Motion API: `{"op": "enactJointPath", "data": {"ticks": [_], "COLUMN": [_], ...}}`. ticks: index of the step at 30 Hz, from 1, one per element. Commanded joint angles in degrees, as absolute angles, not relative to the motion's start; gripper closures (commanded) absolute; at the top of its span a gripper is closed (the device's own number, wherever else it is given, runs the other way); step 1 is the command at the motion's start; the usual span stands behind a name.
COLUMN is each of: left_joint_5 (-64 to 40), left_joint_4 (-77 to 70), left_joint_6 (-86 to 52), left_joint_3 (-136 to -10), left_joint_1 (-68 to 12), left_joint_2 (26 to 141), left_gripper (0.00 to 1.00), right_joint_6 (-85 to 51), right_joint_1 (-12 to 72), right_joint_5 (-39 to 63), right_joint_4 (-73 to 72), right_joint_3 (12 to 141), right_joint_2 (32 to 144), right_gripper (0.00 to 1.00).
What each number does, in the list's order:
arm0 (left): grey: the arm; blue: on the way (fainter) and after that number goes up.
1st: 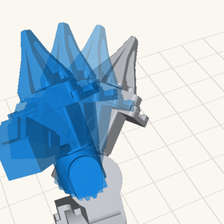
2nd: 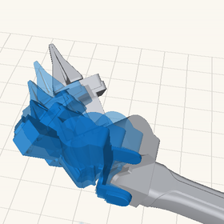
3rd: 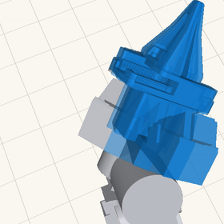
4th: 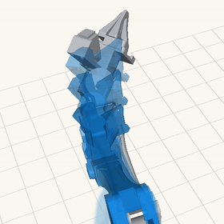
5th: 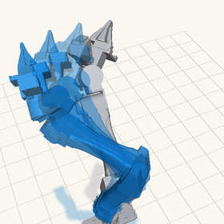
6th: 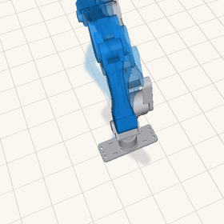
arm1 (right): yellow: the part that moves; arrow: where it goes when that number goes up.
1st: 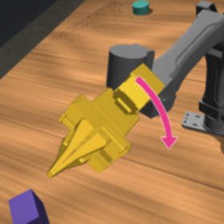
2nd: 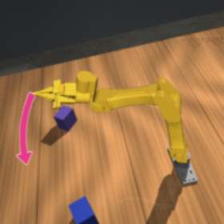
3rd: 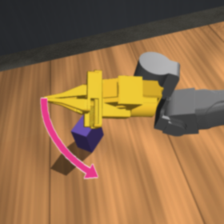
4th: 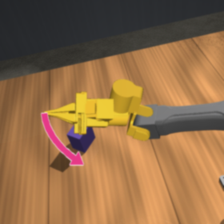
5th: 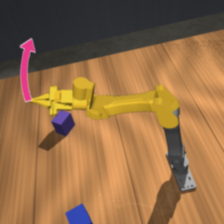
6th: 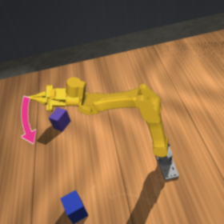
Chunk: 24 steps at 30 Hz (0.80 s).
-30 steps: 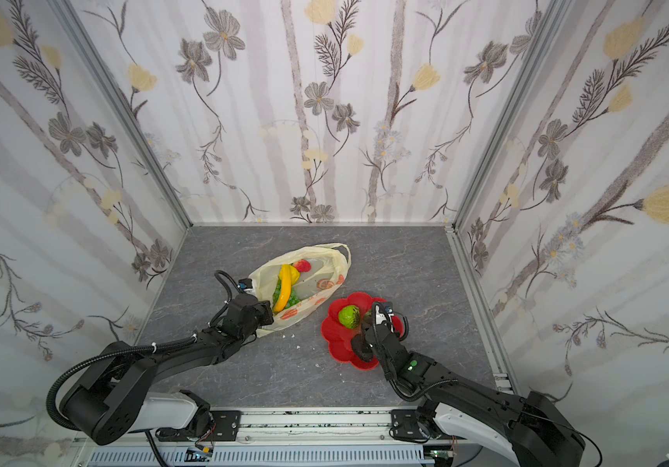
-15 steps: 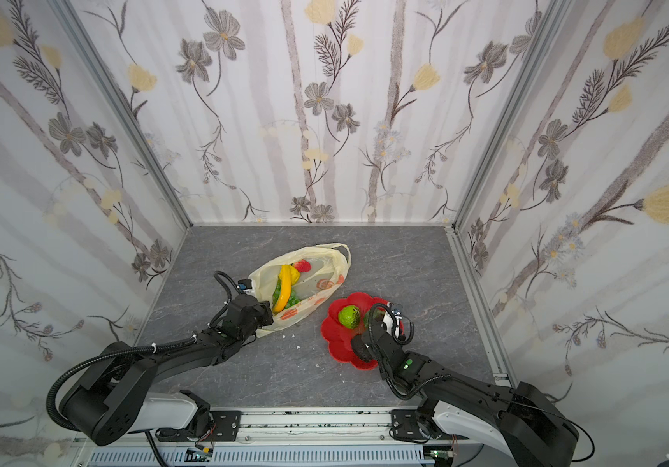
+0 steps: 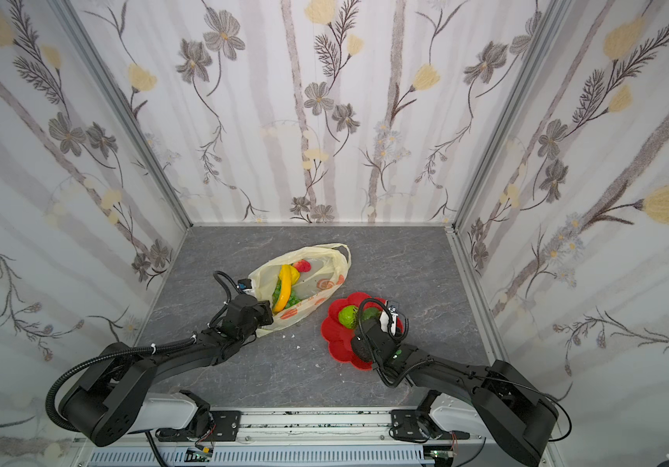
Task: Take fruits out of the plastic bag
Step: Place the fruit on the plate.
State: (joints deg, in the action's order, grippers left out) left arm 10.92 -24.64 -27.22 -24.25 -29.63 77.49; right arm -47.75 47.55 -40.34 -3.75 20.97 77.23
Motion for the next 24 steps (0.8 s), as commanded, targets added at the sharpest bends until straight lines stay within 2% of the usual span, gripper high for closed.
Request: {"op": "enactJointPath", "data": {"ticks": [1, 7, 15, 24], "left_joint_5": [11.9, 12.0, 12.1, 11.8], "left_joint_4": [-26.3, -26.3, -26.3, -26.3], "left_joint_6": [-27.6, -27.6, -27.5, -27.6], "left_joint_3": [-24.3, -24.3, -24.2, -24.3], "left_joint_1": [-29.6, -29.6, -29.6, -29.6], "left_joint_2": [77.1, 77.3, 77.1, 77.0], "left_gripper": [0.91, 0.91, 0.91, 0.91], "right_joint_6": [-48.8, -49.1, -49.9, -50.2], "right_joint_1": [47.5, 47.5, 47.5, 47.6], "right_joint_5": [-40.6, -40.5, -40.4, -41.7], "right_joint_4": [-4.6, -5.0, -4.2, 1.1], "right_joint_3": [21.5, 21.3, 21.0, 21.9], "right_joint_2": [78.0, 77.8, 76.3, 69.0], "right_gripper": [0.4, 0.31, 0.3, 0.26]}}
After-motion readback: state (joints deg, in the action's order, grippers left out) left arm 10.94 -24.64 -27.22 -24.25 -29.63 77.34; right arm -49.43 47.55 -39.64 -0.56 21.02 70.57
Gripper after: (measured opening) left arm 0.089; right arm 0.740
